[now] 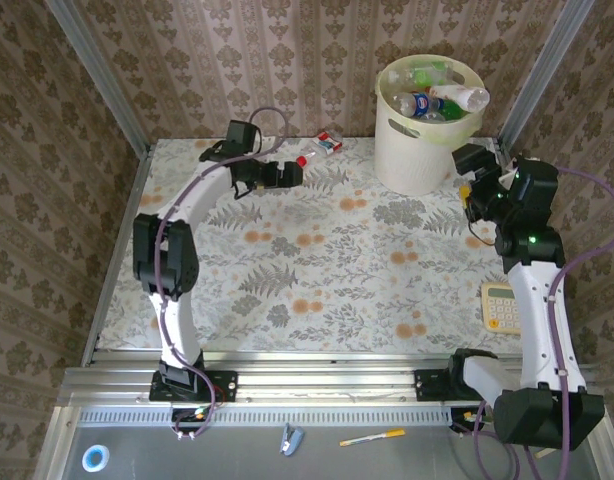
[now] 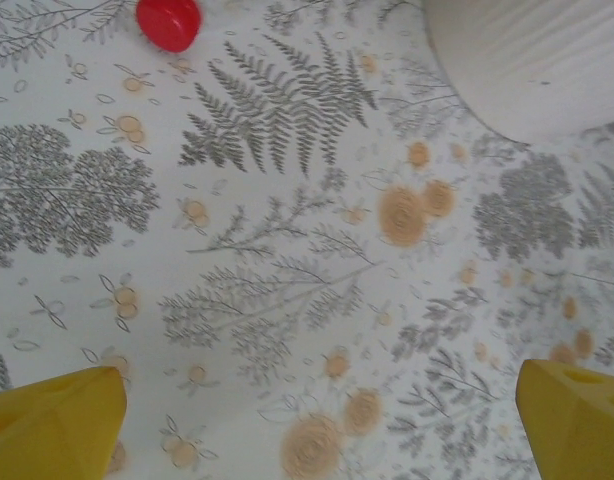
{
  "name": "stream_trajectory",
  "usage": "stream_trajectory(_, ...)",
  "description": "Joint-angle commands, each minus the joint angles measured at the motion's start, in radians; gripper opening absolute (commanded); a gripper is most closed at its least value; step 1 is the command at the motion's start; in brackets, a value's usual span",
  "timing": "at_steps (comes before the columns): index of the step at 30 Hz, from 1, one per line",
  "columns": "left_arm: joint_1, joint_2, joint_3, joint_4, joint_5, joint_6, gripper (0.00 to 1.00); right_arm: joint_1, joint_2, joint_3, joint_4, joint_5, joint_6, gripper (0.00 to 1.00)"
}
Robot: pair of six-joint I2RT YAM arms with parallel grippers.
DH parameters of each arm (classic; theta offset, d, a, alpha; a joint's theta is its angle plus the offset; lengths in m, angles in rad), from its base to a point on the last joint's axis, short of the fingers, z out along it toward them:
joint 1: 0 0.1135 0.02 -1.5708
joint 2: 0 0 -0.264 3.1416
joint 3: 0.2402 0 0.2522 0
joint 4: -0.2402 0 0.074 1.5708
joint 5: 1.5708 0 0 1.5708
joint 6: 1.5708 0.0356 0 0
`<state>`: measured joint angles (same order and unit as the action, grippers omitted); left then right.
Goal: Throw the plastic bottles in the bin
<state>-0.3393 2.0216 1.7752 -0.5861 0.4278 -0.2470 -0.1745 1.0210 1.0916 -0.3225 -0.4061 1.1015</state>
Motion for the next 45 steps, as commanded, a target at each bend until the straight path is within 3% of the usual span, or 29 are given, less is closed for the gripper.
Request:
stream_trajectory(1, 0.009, 0.075, 0.116, -0.119, -0.058, 0.080, 1.00, 0.017, -0.046, -0.015, -0.068, -0.071, -0.056, 1.00)
stream_trajectory(14, 0.044, 0.387, 0.517, -0.181, -0.018, 0.118, 0.88, 0.091, -0.084, -0.021, -0.172, -0.097, -0.083, 1.00)
stream_trajectory(27, 0.048, 0.574, 0.679, -0.034, 0.039, -0.024, 0.85, 0.165, 0.002, 0.049, -0.185, -0.100, -0.098, 1.00)
stream_trajectory(45, 0.041, 0.794, 0.870, 0.150, 0.054, -0.249, 0.77, 0.173, 0.047, 0.052, -0.179, -0.132, -0.111, 1.00)
